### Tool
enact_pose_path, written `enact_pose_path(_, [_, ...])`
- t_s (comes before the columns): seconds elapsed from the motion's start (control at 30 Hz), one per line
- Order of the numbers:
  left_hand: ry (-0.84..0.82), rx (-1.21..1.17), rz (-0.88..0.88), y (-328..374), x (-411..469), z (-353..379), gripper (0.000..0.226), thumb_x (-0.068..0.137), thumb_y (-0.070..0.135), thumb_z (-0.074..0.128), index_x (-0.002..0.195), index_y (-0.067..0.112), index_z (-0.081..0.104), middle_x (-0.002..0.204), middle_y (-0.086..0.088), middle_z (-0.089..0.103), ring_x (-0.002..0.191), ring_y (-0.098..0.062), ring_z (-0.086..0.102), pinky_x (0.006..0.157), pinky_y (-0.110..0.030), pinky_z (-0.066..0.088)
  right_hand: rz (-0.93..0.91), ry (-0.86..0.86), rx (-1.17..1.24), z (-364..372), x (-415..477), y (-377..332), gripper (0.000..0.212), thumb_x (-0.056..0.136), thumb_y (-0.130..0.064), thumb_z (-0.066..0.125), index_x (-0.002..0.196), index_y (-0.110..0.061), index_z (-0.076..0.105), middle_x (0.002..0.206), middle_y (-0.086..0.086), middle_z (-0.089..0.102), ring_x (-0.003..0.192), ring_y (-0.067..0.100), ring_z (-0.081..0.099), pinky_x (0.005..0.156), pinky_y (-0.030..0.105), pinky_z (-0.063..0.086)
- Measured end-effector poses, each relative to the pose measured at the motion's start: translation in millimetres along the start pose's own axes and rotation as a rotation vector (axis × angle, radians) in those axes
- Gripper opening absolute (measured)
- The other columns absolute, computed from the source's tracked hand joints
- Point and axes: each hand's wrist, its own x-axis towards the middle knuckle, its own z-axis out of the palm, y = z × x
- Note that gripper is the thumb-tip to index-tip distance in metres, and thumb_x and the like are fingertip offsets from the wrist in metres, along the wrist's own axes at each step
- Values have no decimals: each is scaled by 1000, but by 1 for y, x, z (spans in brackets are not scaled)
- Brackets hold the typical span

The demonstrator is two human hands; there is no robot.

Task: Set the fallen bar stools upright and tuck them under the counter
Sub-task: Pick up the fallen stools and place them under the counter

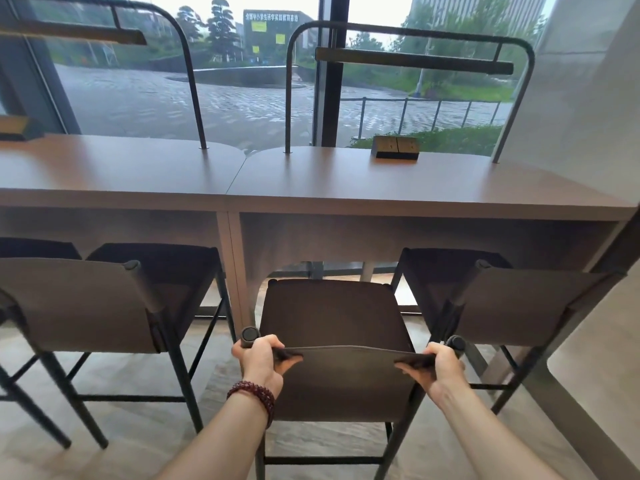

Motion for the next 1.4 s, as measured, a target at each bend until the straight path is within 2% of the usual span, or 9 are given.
enact_pose_path(0.17, [48,-107,37,-16,15,32,53,74,-21,42,107,20,31,102,-13,43,90,-33,50,66,-54,53,-43,-35,-54,19,37,-29,45,74,8,47,113,-12,36,93,16,44,75,41,55,48,58,53])
enact_pose_path(0.4, [63,-127,53,-30,36,69,70,75,-20,47,128,23,33,117,-17,45,93,-34,53,78,-61,52,-92,-32,-54,37,84,-48,41,78,6,50,112,-14,42,93,17,47,76,40,56,51,58,53])
enact_pose_path(0.57, [84,-121,39,-28,37,73,65,77,-19,48,125,22,34,115,-17,46,97,-35,53,79,-61,52,-75,-24,-40,40,83,-50,43,80,3,52,115,-18,42,91,16,48,78,39,57,53,59,54])
enact_pose_path(0.7, [39,-71,-13,-22,36,66,63,77,-15,57,126,19,36,116,-18,47,99,-36,54,74,-57,54,-74,-38,-40,40,73,-51,44,87,-7,60,123,-22,39,102,17,50,79,36,58,69,63,53])
enact_pose_path(0.77, [-1,-11,-44,-17,35,60,61,80,-7,63,129,19,37,118,-17,50,96,-33,55,79,-58,53,-63,-46,-59,41,67,-49,47,86,-18,65,126,-19,40,108,18,54,75,33,63,74,65,52])
enact_pose_path(0.9, [-49,96,-82,0,24,49,56,84,17,65,132,22,36,127,-14,48,109,-35,52,95,-56,45,-36,-58,-126,53,31,-42,31,88,-32,63,111,-14,53,110,12,62,79,28,64,79,50,51])
enact_pose_path(1.0, [-107,156,-80,16,12,33,56,82,26,61,133,23,38,133,-12,47,116,-34,50,99,-56,41,5,-66,-176,70,-9,-19,36,88,-34,61,117,-16,55,116,8,61,91,29,63,87,48,47])
enact_pose_path(1.2, [-181,120,-11,53,-33,-5,40,96,22,49,134,17,39,152,-17,27,137,-36,34,108,-51,37,105,-78,-189,104,-96,32,55,91,-35,55,140,-17,39,144,11,44,133,34,41,106,50,37])
enact_pose_path(1.4, [-219,34,3,78,-79,-59,38,98,22,44,134,12,42,150,-17,34,135,-34,38,107,-47,39,163,-217,-207,128,-183,74,59,93,-33,52,146,-17,31,153,14,30,137,33,36,106,49,39])
